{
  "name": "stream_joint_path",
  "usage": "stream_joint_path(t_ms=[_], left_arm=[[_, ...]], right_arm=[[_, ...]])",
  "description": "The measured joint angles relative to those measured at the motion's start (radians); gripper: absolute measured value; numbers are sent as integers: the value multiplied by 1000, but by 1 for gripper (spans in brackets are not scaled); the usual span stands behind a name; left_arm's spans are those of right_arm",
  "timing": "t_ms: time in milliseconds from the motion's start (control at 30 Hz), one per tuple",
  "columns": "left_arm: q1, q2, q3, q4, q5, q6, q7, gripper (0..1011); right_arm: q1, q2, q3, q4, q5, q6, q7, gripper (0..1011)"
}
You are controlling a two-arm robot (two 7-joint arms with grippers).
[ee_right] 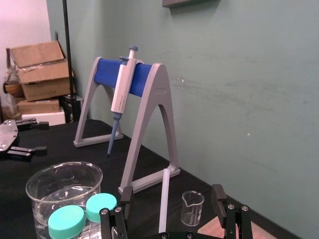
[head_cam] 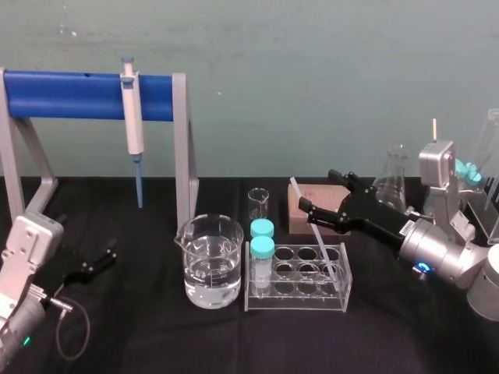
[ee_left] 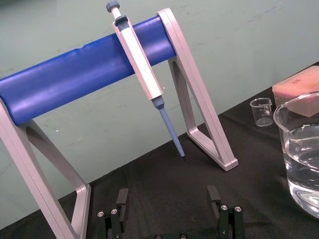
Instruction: Pick up the stirring rod with one hand, then place it down.
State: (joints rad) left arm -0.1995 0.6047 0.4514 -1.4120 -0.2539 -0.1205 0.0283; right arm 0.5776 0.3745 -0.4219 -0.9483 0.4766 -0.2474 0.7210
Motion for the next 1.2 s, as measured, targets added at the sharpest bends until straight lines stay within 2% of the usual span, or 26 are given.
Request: stream_joint_path(t_ms=[600,1200], left_arm=[[0,0,0,0,0,0,0,1000],[0,0,0,0,0,0,0,1000]], right_arm=[[87,-50,-13,178,44,102,131,1000],[131,-72,-14,269,42,102,157,1000]])
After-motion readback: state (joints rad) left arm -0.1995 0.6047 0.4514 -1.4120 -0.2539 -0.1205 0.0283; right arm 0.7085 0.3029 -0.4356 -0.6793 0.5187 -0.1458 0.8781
